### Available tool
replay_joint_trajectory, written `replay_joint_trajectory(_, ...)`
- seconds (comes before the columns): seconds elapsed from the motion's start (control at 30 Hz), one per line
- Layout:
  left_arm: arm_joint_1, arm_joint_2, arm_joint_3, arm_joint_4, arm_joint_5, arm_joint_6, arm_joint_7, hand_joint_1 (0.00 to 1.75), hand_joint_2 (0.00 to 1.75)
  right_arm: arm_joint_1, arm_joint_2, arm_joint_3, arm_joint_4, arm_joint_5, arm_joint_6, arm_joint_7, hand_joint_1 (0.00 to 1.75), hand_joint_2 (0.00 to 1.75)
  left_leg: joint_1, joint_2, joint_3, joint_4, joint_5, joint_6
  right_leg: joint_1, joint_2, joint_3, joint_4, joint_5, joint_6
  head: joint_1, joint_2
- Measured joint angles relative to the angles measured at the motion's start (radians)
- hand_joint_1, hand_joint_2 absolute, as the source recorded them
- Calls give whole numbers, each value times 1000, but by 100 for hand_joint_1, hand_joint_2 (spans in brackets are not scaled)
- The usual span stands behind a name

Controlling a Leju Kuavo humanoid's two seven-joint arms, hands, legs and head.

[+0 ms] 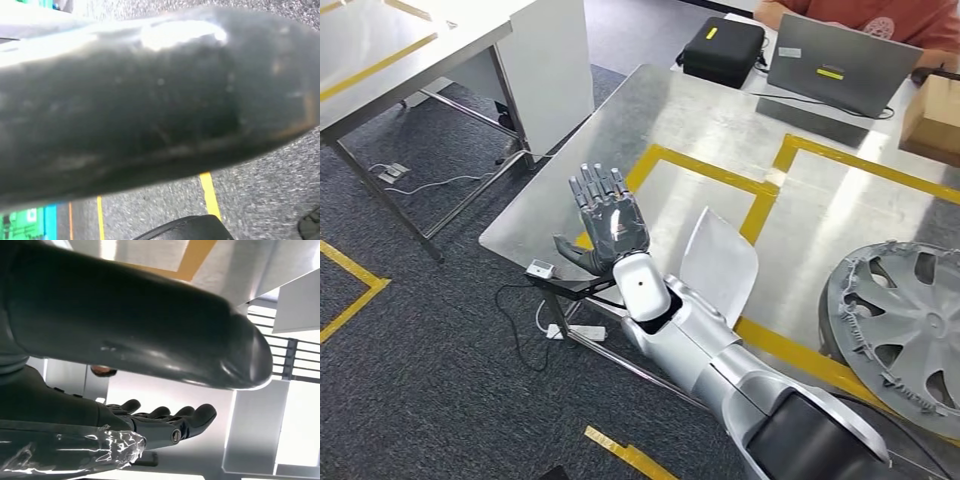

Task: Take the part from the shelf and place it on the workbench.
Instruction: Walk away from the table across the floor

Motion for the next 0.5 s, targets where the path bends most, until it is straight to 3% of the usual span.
replay_joint_trajectory(0.03,0,-1,0,0,0,-1,0,0,0,3,-2,1,2,1,-1,0,0,0,-1,-14,0,0,-1,2,1,7,-39,65,-18,-1,0,0)
replay_joint_trajectory(0.07,1,-1,0,0,0,-2,0,0,0,5,-3,2,5,4,-2,0,0,0,-2,-28,1,0,-1,3,3,10,-67,102,-19,-2,1,0)
replay_joint_trajectory(0.1,2,-1,0,0,0,-2,0,0,0,6,-4,3,8,6,-3,0,0,0,-4,-43,3,1,-2,3,3,12,-78,99,3,-5,1,0)
replay_joint_trajectory(0.17,3,-2,0,0,0,-2,0,0,0,5,-4,6,12,11,-6,0,0,0,-6,-71,7,1,-4,2,3,31,-45,-10,87,-15,1,0)
replay_joint_trajectory(0.23,2,-4,0,0,1,-1,0,0,0,3,-4,9,14,15,-8,0,0,0,-5,-95,6,3,-5,-4,-1,81,7,-130,144,-25,-1,0)
replay_joint_trajectory(0.3,2,-5,0,0,3,1,0,0,0,4,-5,12,16,18,-9,0,0,0,2,-116,-2,3,-2,-16,0,105,27,-170,150,-30,0,0)
replay_joint_trajectory(0.33,4,-5,0,0,4,1,0,0,0,5,-4,16,16,20,-11,-1,0,0,5,-126,-5,2,0,-24,0,96,30,-176,150,-32,1,0)
replay_joint_trajectory(0.37,6,-4,0,0,4,2,0,0,0,6,-2,19,16,23,-13,-2,0,0,5,-121,-7,3,-1,-31,0,85,34,-179,151,-36,2,0)
replay_joint_trajectory(0.43,7,-3,0,0,3,2,0,0,0,7,1,30,16,29,-24,-8,0,0,2,-77,-23,40,-26,-42,-4,60,45,-189,153,-45,-3,0)
replay_joint_trajectory(0.5,4,-4,0,0,4,4,1,0,0,15,1,44,16,36,-40,-19,0,0,4,-26,-76,151,-81,-52,-3,32,51,-192,150,-52,-9,0)
